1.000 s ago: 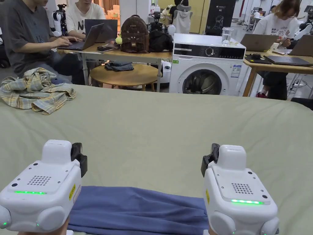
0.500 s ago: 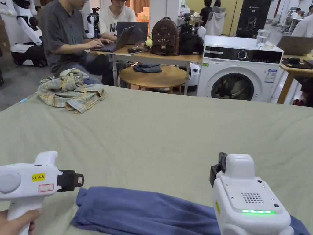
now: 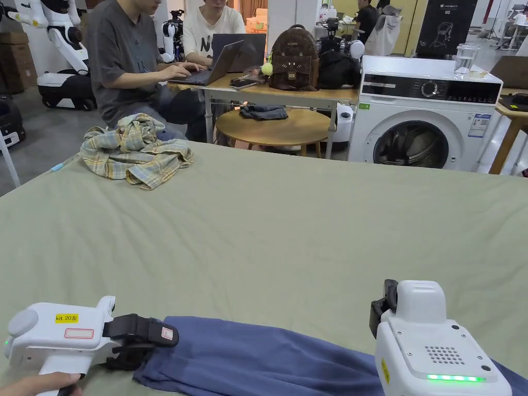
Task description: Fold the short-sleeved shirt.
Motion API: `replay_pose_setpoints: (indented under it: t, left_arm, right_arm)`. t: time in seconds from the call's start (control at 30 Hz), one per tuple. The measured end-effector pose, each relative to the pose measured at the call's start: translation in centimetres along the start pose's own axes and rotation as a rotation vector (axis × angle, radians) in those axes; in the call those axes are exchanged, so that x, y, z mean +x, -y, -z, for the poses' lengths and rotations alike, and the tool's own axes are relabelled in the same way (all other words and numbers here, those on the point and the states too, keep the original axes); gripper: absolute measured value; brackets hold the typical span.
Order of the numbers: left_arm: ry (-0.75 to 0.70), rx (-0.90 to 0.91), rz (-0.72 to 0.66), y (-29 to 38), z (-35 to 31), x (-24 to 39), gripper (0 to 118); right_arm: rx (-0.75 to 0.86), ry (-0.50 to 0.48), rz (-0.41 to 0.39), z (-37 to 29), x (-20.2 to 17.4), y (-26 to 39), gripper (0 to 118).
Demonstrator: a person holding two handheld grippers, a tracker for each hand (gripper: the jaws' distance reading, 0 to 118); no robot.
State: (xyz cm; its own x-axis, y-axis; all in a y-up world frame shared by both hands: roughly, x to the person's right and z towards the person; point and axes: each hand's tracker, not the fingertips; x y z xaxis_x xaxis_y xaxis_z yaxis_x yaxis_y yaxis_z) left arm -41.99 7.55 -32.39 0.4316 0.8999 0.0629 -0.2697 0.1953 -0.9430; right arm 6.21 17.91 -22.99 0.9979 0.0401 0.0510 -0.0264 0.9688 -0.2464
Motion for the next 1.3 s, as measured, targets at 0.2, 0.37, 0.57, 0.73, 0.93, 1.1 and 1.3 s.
replay_pose_setpoints:
  t: [0.2, 0.37, 0.57, 0.73, 0.93, 1.1, 1.3]
  left_arm:
    - [-0.098, -0.030, 0.030, 1.8, 3.6, 1.3, 5]
    - [-0.085, 0.060, -0.001, 0.8, 1.7, 1.2, 4]
    - [-0.054, 0.113, 0.070, 0.6, -0.6, 3.7, 4]
    - [-0.098, 0.170, 0.123, -1.4, -4.7, 4.1, 4]
    - [-0.245, 0.190, 0.154, 0.2, -6.3, 8.4, 4]
    - [-0.281, 0.147, 0.201, 2.1, -4.3, 13.1, 4]
    - [-0.190, 0.070, 0.217, 2.7, 0.2, 17.1, 4]
  right_arm:
    - [-0.021, 0.004, 0.014, 0.5, 0.5, 0.6, 0]
    - [-0.034, 0.007, 0.009, 0.5, 0.8, 0.8, 0]
    - [-0.039, 0.011, -0.007, 0.7, 1.5, 1.0, 0]
    - [-0.043, 0.009, 0.002, 0.7, 1.7, 0.9, 0]
    - [-0.045, -0.005, 0.001, 0.9, 1.5, 0.8, 0]
    - [-0.047, -0.021, -0.005, 0.8, 1.2, 0.8, 0]
    - [-0.053, -0.019, 0.004, 0.6, 1.6, 0.9, 0]
